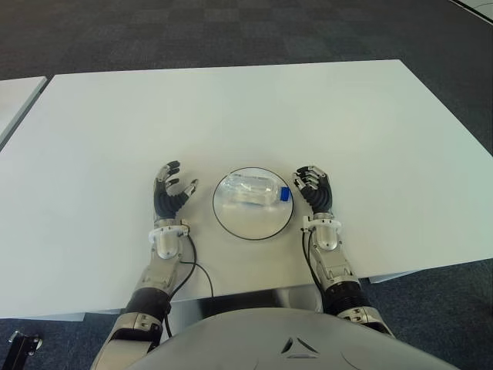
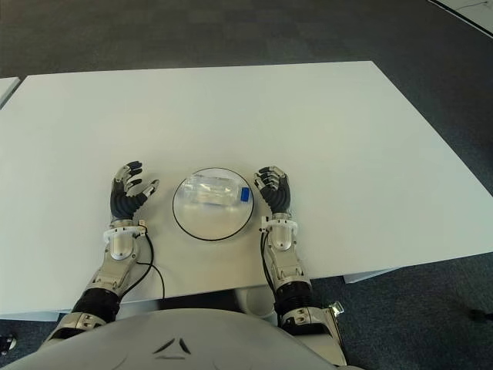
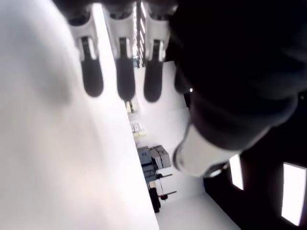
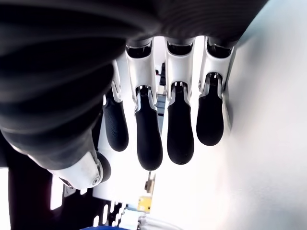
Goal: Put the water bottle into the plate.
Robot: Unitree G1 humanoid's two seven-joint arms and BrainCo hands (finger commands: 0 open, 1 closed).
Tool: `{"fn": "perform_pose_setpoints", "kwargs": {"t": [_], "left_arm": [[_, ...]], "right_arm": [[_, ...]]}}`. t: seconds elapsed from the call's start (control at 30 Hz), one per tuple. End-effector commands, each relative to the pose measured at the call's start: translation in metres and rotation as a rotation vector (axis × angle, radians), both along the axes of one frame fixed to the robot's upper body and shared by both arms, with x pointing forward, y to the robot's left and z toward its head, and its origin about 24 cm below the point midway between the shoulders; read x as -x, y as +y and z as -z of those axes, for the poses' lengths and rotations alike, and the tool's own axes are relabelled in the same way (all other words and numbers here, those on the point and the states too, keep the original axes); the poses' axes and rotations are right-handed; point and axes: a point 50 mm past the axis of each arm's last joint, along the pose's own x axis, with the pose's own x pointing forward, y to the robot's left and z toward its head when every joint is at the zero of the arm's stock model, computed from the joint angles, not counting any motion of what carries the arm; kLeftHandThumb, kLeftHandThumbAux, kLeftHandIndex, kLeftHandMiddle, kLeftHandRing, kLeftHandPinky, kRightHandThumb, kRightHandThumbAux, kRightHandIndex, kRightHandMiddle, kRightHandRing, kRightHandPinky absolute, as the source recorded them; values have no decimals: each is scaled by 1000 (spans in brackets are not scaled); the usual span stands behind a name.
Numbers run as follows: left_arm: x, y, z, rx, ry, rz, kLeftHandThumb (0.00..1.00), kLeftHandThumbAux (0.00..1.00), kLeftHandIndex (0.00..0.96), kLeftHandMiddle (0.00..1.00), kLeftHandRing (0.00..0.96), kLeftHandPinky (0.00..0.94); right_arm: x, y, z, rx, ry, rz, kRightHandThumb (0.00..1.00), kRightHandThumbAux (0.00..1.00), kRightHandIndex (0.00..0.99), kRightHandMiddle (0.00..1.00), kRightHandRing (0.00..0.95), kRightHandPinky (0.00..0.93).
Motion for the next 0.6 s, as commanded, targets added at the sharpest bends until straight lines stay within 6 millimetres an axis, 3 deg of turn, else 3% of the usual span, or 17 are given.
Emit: {"fn": "perform_pose_setpoints", "kwargs": {"t": [0.03, 0.13, 0.23, 0.3, 0.43, 0.6], "left_arm": [[14, -3, 19, 57, 106, 42, 43, 960, 407, 418, 421, 455], [15, -4, 20, 81, 122, 65, 99, 971, 467, 462, 469, 497], [15, -4, 21, 104, 139, 89, 506, 800, 445, 504, 507, 527], [16, -4, 21, 113, 144, 100, 604, 759, 440, 519, 520, 537], [18, -2, 22, 140, 164, 144, 688, 723, 437, 568, 559, 572], [19, 1, 24, 164, 200, 200, 707, 714, 437, 605, 593, 602]], "right_arm": [[5, -1, 8, -5, 58, 10, 705, 727, 428, 588, 597, 597], [5, -2, 8, -6, 58, 11, 705, 727, 428, 588, 597, 600], [5, -1, 8, -7, 57, 11, 705, 727, 427, 587, 597, 600], [5, -1, 8, -7, 57, 11, 705, 727, 427, 586, 597, 599], [5, -1, 8, -7, 57, 10, 705, 727, 427, 586, 594, 591], [5, -2, 9, -12, 65, 4, 705, 727, 428, 584, 590, 585]]}}
